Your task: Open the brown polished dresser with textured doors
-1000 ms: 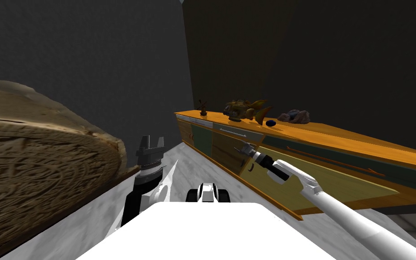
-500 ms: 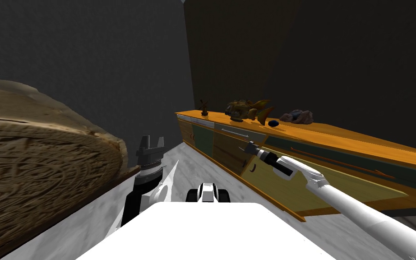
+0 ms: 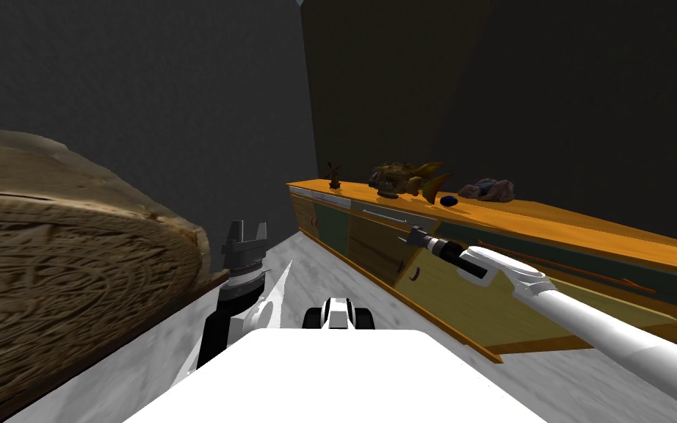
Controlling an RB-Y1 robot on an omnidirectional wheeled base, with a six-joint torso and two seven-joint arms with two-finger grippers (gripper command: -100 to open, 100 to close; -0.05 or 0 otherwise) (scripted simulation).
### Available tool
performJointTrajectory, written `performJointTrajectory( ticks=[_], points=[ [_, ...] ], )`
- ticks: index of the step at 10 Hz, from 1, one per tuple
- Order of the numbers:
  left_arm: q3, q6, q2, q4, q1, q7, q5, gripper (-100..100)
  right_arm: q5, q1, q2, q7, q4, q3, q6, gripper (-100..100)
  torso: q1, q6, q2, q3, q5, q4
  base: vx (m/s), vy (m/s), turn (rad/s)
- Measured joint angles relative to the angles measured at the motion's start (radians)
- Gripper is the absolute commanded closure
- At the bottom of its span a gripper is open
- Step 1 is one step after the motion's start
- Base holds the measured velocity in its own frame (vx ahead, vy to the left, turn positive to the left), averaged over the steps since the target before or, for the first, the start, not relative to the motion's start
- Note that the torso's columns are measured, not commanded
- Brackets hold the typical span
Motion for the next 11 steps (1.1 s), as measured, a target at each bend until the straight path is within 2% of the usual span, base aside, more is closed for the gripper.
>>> performJointTrajectory(
  ticks=[1,4,6,7,11],
  points=[
    [0.0,0.0,0.0,0.0,0.0,0.0,0.0,0,0.01,-0.026,-0.02,0.026,0.029,0.015,0.004,-100,0.0,0.0,0.0,0.0,0.0,0.0,0.007,0.036,0.011],
    [0.0,0.0,0.0,0.0,0.0,0.0,0.0,0,0.025,-0.067,-0.086,0.079,0.095,0.03,-0.005,-100,-0.001,0.0,0.0,0.0,-0.001,0.0,0.008,0.026,0.005],
    [0.0,0.0,0.0,0.0,0.0,0.0,0.0,0,0.027,-0.059,-0.099,0.1,0.101,0.021,-0.006,-100,-0.001,0.0,0.001,0.001,-0.001,0.0,0.0,0.005,-0.001],
    [0.0,0.0,0.0,0.0,0.0,0.0,0.0,0,0.027,-0.059,-0.099,0.099,0.1,0.021,-0.006,100,-0.001,0.0,0.0,0.0,-0.001,0.0,0.0,0.0,0.0],
    [0.0,0.0,0.0,0.0,0.0,0.0,0.0,0,0.022,-0.063,-0.109,0.099,0.091,0.013,-0.009,100,-0.004,0.0,-0.002,-0.001,-0.005,-0.005,-0.115,0.103,-0.042]
  ],
)
